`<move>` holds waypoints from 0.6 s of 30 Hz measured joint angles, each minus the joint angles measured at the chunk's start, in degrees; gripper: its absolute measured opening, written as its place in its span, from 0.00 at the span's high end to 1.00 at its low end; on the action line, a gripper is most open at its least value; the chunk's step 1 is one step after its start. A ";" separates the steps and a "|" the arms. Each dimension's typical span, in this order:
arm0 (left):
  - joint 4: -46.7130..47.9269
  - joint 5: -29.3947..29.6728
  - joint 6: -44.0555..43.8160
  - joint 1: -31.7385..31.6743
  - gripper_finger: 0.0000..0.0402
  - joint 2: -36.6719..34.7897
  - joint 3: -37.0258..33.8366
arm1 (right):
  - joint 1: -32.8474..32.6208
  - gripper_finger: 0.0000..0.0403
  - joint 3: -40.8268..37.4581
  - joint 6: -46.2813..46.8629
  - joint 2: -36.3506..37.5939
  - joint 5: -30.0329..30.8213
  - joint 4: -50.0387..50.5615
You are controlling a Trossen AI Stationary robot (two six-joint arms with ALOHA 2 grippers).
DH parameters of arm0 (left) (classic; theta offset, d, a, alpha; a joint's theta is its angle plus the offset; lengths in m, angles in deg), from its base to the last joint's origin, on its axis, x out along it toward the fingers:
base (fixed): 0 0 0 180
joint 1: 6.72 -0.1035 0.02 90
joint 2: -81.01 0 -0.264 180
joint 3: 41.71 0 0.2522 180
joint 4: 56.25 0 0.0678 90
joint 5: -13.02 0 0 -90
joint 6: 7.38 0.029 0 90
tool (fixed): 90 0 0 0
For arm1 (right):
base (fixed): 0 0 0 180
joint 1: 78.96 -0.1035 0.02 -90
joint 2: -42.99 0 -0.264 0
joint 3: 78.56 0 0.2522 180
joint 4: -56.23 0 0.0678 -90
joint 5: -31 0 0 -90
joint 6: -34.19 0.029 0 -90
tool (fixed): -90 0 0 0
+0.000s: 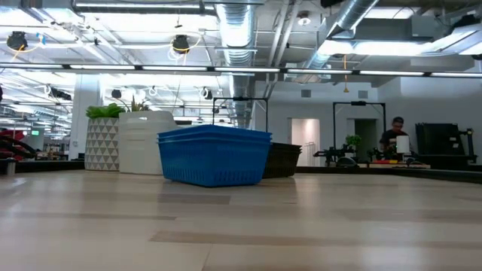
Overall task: Stack baskets by color
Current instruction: Return to Home Position
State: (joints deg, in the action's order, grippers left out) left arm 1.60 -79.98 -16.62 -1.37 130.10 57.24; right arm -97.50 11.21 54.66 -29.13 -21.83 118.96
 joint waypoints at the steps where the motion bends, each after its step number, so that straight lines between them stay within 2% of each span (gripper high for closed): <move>1: -2.53 -0.06 0.00 0.00 1.00 -2.01 -3.55 | 0.91 0.83 -2.22 0.04 1.90 -1.29 -3.10; 5: -15.81 -1.27 -0.53 -0.02 1.00 -9.39 -19.21 | 2.20 0.82 -13.30 0.46 11.29 -4.40 -14.90; 12: -31.97 -2.75 -6.83 -0.04 1.00 -18.98 -41.96 | 2.24 0.82 -34.24 1.56 30.35 -4.27 -36.00; 18: -43.62 -4.39 -11.58 -0.04 1.00 -24.77 -55.05 | 1.70 0.82 -46.34 2.65 43.03 -4.35 -40.73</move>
State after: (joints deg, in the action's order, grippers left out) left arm -42.02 -84.37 -28.20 -1.42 105.34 2.19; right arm -95.80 -35.12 57.31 13.90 -26.18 78.23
